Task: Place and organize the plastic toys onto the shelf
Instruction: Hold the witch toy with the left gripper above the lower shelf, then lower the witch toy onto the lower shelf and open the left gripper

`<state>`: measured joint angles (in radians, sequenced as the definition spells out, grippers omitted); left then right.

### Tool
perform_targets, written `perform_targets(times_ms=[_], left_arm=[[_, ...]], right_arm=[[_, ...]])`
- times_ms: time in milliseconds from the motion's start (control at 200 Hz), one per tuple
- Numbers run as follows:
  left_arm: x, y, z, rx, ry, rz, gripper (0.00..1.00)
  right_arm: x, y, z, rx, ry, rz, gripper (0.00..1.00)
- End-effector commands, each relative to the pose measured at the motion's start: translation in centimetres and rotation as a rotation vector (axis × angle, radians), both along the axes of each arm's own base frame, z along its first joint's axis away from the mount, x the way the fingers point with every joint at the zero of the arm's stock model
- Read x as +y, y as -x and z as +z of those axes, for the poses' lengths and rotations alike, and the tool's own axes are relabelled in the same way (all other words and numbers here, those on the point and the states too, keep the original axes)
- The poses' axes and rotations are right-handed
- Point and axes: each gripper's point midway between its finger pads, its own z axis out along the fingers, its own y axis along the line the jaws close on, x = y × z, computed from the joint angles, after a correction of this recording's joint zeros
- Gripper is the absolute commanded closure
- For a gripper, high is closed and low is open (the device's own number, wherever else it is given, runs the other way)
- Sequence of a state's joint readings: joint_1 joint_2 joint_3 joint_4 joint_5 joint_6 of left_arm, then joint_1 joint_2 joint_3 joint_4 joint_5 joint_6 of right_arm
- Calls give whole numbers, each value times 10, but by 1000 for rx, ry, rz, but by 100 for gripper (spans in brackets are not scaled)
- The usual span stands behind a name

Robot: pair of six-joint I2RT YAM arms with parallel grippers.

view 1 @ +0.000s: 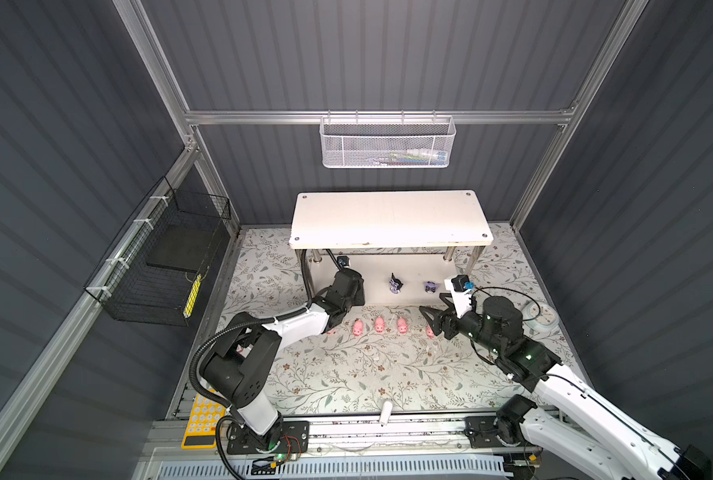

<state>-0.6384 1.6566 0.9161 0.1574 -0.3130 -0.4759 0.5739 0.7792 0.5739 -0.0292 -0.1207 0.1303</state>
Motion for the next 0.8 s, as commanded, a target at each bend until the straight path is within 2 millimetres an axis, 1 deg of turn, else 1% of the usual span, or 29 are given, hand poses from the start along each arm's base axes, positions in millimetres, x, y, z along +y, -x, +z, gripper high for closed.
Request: perform_targets(times_ms=[0,390,795], left_arm=[[6,-5,0,4,6,39,67],[10,-1,-3,6,6,49,62],[12,-2,5,-12,12,58,55]], right_arm=[[0,-1,0,-6,-5,-4,22],[0,-2,-5,3,3,-4,21],[0,-2,-5,2,3,-3,21]])
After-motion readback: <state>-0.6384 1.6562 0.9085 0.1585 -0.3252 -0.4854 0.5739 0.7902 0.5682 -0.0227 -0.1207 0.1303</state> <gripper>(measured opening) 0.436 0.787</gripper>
